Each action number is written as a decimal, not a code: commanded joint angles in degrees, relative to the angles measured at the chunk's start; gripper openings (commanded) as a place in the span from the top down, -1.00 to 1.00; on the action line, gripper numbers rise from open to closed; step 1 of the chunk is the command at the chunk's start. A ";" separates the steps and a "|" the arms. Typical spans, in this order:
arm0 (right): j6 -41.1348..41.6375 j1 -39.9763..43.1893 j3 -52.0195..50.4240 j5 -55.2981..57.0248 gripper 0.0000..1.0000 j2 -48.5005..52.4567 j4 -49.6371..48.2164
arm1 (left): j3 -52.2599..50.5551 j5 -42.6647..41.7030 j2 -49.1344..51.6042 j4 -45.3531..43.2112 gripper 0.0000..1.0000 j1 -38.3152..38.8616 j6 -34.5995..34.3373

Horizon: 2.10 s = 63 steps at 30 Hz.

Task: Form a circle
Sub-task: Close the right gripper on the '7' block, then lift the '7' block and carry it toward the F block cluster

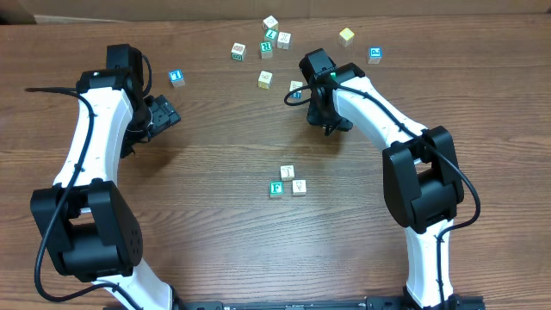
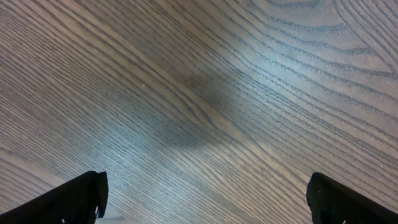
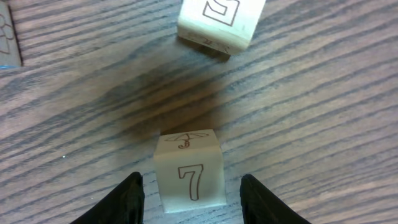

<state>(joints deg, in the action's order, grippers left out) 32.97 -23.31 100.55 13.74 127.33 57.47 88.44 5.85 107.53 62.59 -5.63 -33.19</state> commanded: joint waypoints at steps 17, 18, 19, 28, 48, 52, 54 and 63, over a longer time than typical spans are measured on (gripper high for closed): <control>-1.97 0.26 1.40 0.39 0.10 -1.95 -0.81 | 1.18 0.68 0.02 0.00 -1.00 0.07 0.63; -1.97 0.26 1.40 0.39 0.10 -1.84 -1.03 | 1.18 0.68 0.02 0.00 -1.00 0.07 0.63; -1.97 0.26 1.40 0.39 0.11 -1.70 -1.25 | 1.18 0.68 0.02 0.00 -1.00 0.07 0.63; -1.99 0.24 1.46 2.84 0.46 -1.44 -1.66 | 1.18 0.68 0.02 0.00 -1.00 0.07 0.63; -5.42 0.24 1.49 -3.58 0.57 -20.61 10.12 | 1.18 0.68 0.02 0.00 -1.00 0.07 0.63; -5.44 0.17 1.49 -8.92 0.54 -21.59 14.58 | 1.18 0.68 0.02 0.00 -0.99 0.07 0.63; -5.44 0.17 1.46 -10.97 0.53 -21.57 17.53 | 1.18 0.68 0.02 0.00 -1.00 0.07 0.63; -4.09 0.00 1.46 -10.08 0.56 -25.29 28.30 | 1.18 0.68 0.02 0.00 -1.00 0.07 0.63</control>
<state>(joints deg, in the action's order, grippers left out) 28.49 -23.29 101.23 4.49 106.00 83.26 88.44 5.87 107.53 62.59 -5.63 -33.19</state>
